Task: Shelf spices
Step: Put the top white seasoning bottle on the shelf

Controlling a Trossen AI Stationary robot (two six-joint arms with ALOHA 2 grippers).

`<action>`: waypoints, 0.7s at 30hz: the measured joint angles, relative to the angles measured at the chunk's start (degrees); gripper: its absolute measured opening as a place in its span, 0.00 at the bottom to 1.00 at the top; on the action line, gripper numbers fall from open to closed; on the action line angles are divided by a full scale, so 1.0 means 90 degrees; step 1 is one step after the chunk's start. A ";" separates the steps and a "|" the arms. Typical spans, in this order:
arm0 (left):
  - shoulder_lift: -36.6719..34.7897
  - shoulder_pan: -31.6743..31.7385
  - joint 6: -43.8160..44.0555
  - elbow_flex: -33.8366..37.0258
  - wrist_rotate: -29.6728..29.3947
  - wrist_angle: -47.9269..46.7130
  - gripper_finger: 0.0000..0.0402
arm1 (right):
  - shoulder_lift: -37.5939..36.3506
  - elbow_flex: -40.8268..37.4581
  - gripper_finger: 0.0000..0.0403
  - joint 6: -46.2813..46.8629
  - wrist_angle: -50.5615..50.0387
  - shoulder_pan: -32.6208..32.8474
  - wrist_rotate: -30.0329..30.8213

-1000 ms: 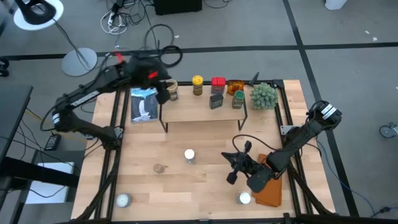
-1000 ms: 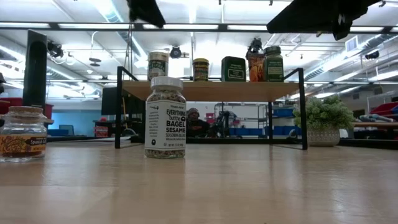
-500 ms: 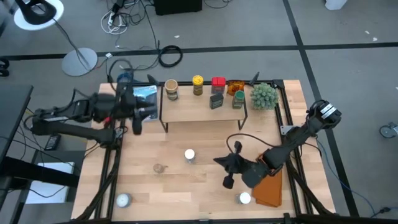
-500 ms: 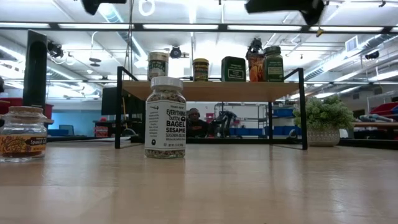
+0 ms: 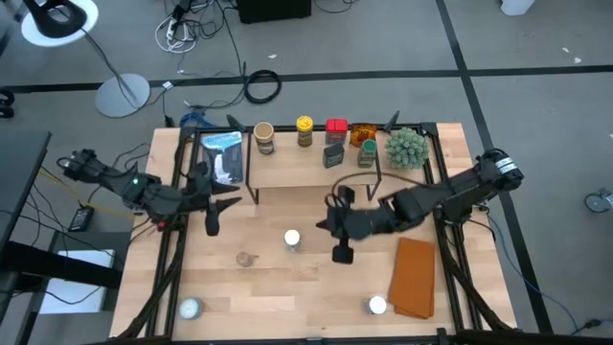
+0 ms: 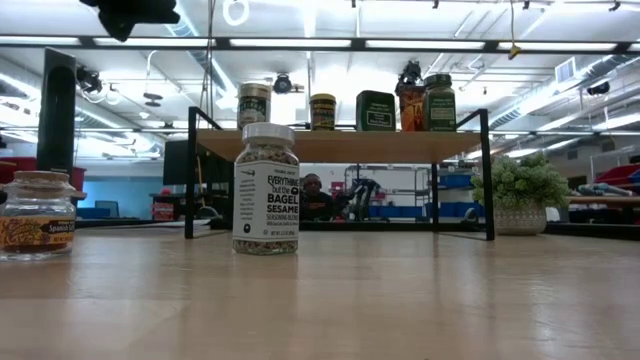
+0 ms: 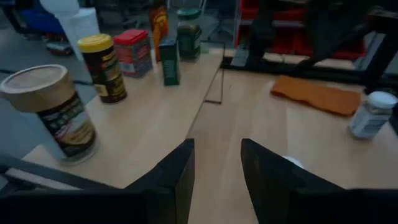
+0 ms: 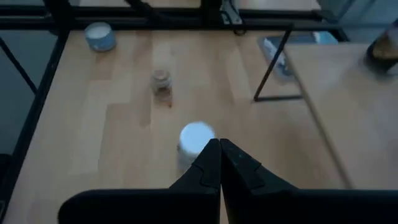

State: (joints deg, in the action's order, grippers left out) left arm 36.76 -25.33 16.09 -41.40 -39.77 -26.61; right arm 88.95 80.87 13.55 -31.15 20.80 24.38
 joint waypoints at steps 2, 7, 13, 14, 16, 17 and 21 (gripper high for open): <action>-0.0062 -0.0195 0.0044 0.0228 -0.0131 0.0292 0.34 | 0.0000 0.0101 0.00 -0.0283 -0.0013 -0.0228 -0.0259; -0.0146 -0.0446 0.0044 0.0944 -0.0343 0.1250 0.34 | 0.0067 0.0162 0.01 -0.0652 0.0072 -0.0684 -0.0846; -0.0142 -0.0499 0.0049 0.1613 -0.0344 0.2247 0.34 | 0.0798 0.0373 0.02 -0.1298 0.0338 -0.0902 -0.1507; -0.0141 -0.0499 0.0061 0.1675 -0.0345 0.2342 0.34 | 0.1033 0.0551 0.01 -0.1413 0.0293 -0.0919 -0.1560; -0.0139 -0.0504 0.0083 0.1760 -0.0352 0.2404 0.34 | 0.1486 0.0960 0.01 -0.1700 0.0011 -0.0930 -0.1576; -0.0140 -0.0513 0.0097 0.1779 -0.0350 0.2419 0.34 | 0.1700 0.1248 0.01 -0.1855 -0.0135 -0.0932 -0.1572; -0.0139 -0.0581 0.0103 0.1806 -0.0352 0.2441 0.34 | 0.2485 0.2529 0.02 -0.2439 -0.0973 -0.0938 -0.1502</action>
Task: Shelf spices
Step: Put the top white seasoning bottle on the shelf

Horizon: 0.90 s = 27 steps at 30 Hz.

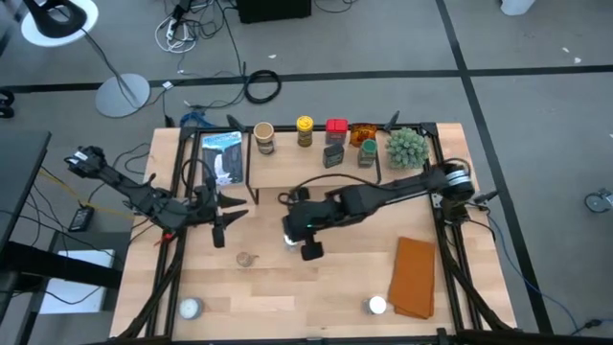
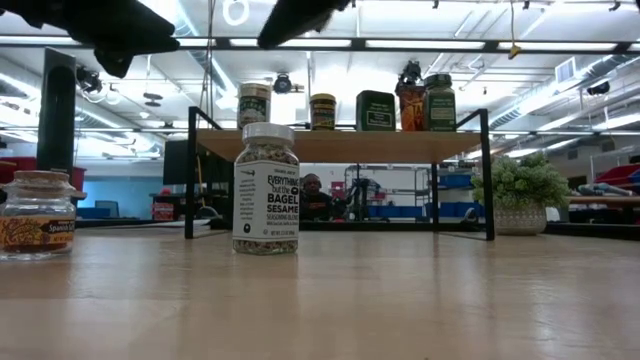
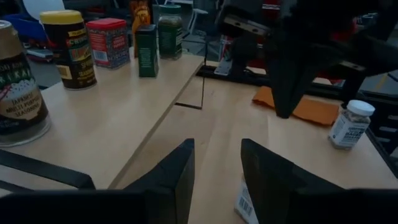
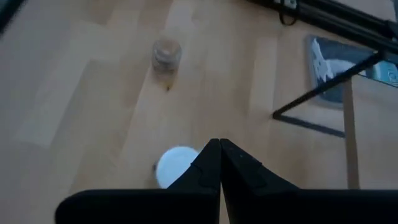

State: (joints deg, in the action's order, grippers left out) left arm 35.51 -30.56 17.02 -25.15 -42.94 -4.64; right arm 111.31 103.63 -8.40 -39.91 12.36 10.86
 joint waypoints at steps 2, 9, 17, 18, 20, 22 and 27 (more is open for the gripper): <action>0.0000 -0.0042 -0.0001 0.0000 0.0004 -0.0014 0.34 | 0.0388 0.0610 0.04 -0.0137 -0.0312 -0.0002 0.0025; 0.0001 -0.0079 0.0001 0.0000 0.0002 -0.0181 0.34 | 0.1568 0.2249 0.14 -0.0979 -0.1712 0.0046 0.0147; 0.0002 -0.0079 0.0009 0.0000 0.0005 -0.0217 0.34 | 0.2429 0.3314 0.31 -0.2201 -0.2358 0.0296 0.1320; 0.0002 -0.0079 0.0026 0.0000 0.0005 -0.0261 0.34 | 0.2443 0.3344 0.34 -0.2278 -0.2475 0.0331 0.1316; 0.0002 -0.0079 0.0146 0.0000 0.0006 -0.0332 0.34 | 0.2431 0.3359 0.39 -0.2304 -0.2612 0.0380 0.1279; 0.0003 -0.0079 0.0220 0.0000 0.0005 -0.0427 0.34 | 0.2393 0.3367 0.45 -0.2184 -0.2741 0.0423 0.1271; 0.0005 -0.0079 0.0304 0.0000 0.0007 -0.0460 0.34 | 0.2350 0.3366 0.58 -0.1705 -0.3018 0.0488 0.1040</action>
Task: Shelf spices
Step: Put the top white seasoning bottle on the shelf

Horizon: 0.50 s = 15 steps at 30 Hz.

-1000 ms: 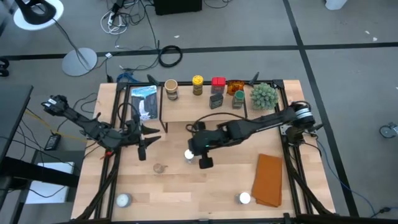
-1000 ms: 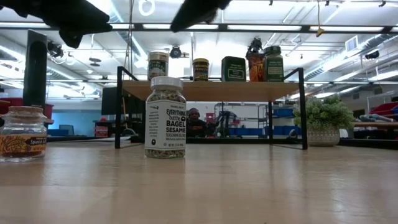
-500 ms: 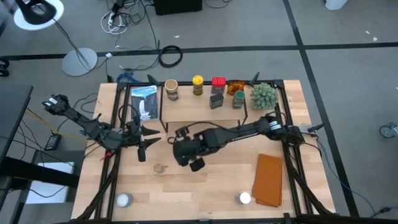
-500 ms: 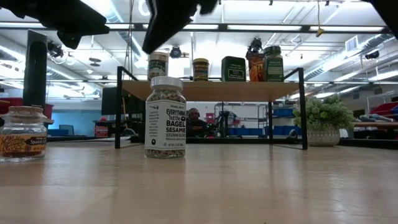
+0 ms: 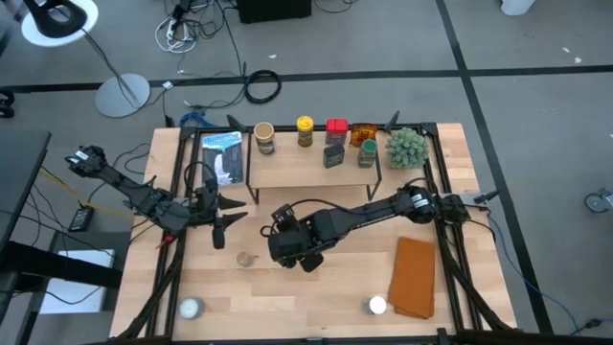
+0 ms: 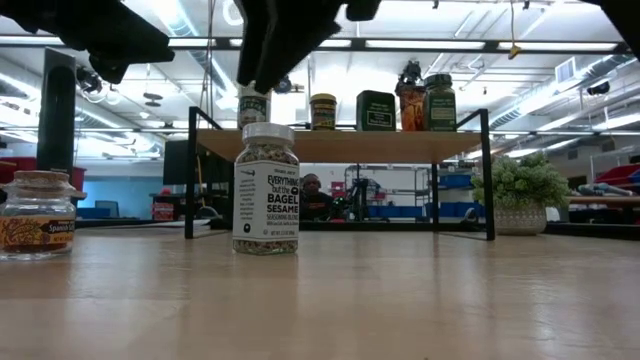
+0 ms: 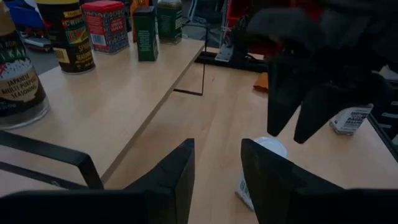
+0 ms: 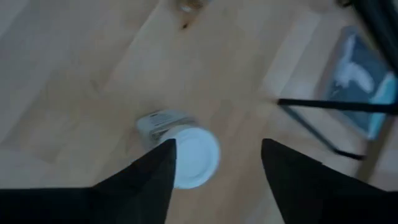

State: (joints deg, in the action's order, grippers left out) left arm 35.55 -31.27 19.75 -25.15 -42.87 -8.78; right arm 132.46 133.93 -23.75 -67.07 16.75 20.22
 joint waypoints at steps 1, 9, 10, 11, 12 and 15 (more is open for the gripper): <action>-0.0002 0.0000 0.0000 0.0000 0.0000 0.0000 0.34 | 0.0000 -0.0002 0.60 0.0049 -0.0085 0.0004 -0.0071; -0.0002 0.0000 0.0009 0.0000 0.0007 0.0008 0.34 | 0.0022 -0.0125 0.77 0.0117 -0.0285 -0.0037 -0.0106; -0.0001 0.0002 0.0010 0.0000 0.0032 0.0013 0.34 | 0.0023 -0.0164 0.78 0.0092 -0.0267 -0.0057 -0.0106; 0.0000 0.0000 0.0012 0.0000 0.0063 0.0018 0.34 | 0.0028 -0.0199 0.79 0.0085 -0.0262 -0.0082 -0.0119; 0.0000 0.0000 0.0016 0.0000 0.0077 0.0029 0.34 | 0.0029 -0.0241 0.79 0.0085 -0.0245 -0.0111 -0.0173; 0.0000 0.0000 0.0049 0.0000 0.0113 0.0025 0.34 | 0.0027 -0.0418 0.78 0.0085 -0.0058 -0.0204 -0.0503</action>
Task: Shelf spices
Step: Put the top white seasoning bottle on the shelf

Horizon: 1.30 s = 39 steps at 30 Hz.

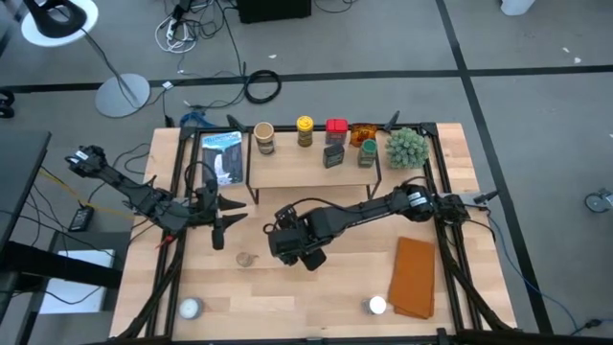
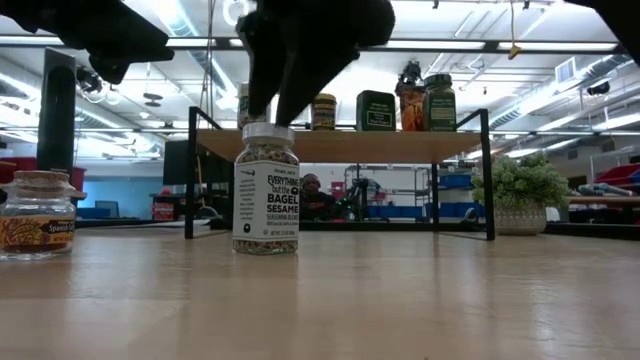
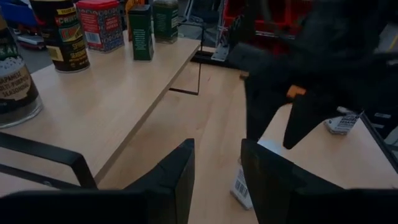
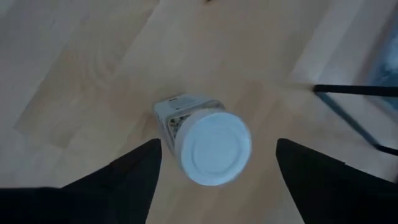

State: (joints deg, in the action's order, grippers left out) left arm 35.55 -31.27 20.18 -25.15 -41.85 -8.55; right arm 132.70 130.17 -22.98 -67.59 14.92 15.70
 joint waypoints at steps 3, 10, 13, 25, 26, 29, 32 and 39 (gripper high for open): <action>0.0000 0.0000 0.0002 0.0000 0.0059 0.0002 0.34 | 0.0006 -0.0100 0.77 -0.0005 0.0098 -0.0094 -0.0266; 0.0000 0.0000 0.0005 0.0000 0.0061 -0.0003 0.34 | 0.0005 -0.0294 0.76 -0.0086 0.0345 -0.0325 -0.0767; 0.0000 0.0000 0.0002 0.0000 0.0061 -0.0003 0.34 | 0.0005 -0.0300 0.76 -0.0090 0.0356 -0.0389 -0.0966; 0.0000 0.0000 -0.0002 0.0000 0.0061 -0.0018 0.34 | -0.0024 -0.0281 0.37 -0.0120 0.0399 -0.0422 -0.1240; 0.0000 0.0000 -0.0002 0.0000 0.0061 -0.0018 0.34 | -0.0024 -0.0281 0.35 -0.0118 0.0386 -0.0422 -0.1241; 0.0000 0.0000 -0.0005 -0.0001 0.0061 -0.0016 0.34 | -0.0024 -0.0256 0.30 -0.0080 0.0377 -0.0432 -0.1219; 0.0000 0.0000 -0.0005 -0.0002 0.0059 -0.0018 0.34 | -0.0010 -0.0145 0.25 -0.0061 0.0308 -0.0430 -0.1221; 0.0000 0.0000 -0.0012 -0.0002 0.0059 -0.0018 0.34 | -0.0010 -0.0128 0.18 0.0233 0.0311 -0.0414 -0.1219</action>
State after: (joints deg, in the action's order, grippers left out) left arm 35.55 -31.27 20.08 -25.17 -41.32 -8.71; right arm 132.62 129.01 -20.88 -64.79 11.19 4.73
